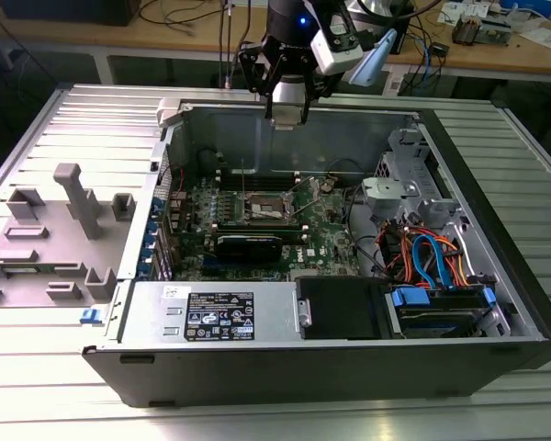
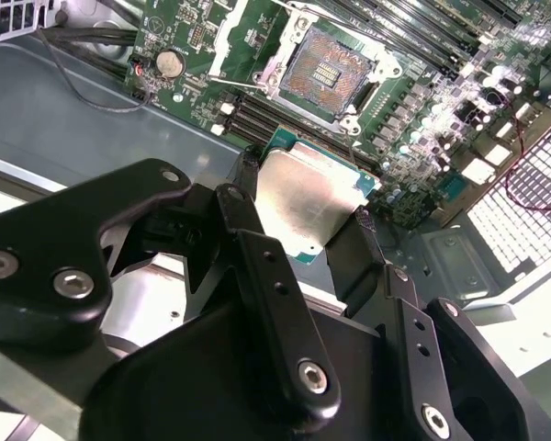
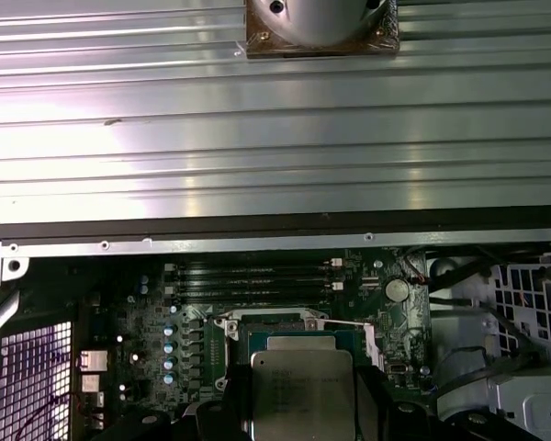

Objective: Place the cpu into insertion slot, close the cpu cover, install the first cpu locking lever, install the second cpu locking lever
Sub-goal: 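Place the cpu into insertion slot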

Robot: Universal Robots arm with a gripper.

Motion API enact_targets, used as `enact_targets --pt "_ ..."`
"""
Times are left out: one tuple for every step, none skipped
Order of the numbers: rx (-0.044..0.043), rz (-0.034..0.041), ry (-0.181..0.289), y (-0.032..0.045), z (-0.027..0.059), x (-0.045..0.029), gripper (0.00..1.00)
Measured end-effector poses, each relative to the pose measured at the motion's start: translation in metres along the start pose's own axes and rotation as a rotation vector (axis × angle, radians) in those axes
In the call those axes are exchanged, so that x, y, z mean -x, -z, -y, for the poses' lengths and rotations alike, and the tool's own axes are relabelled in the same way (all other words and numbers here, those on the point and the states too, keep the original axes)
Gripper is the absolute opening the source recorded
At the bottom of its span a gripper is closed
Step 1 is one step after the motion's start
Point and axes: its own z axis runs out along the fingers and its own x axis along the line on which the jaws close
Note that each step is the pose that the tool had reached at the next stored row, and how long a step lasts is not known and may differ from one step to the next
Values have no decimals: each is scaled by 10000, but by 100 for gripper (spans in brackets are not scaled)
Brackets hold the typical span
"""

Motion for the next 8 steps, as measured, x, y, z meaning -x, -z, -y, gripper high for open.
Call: enact_targets --pt "0 0 -4 0 0 0 54" --pt "0 1 -10 0 0 0 54" --pt "-1 1 -19 0 0 0 54" --pt "1 4 -45 0 0 0 54" --pt "-1 9 -100 0 0 0 54" --pt "-1 14 -152 0 0 0 54" --pt "0 18 -202 0 0 0 54" --pt "0 26 -291 0 0 0 54"
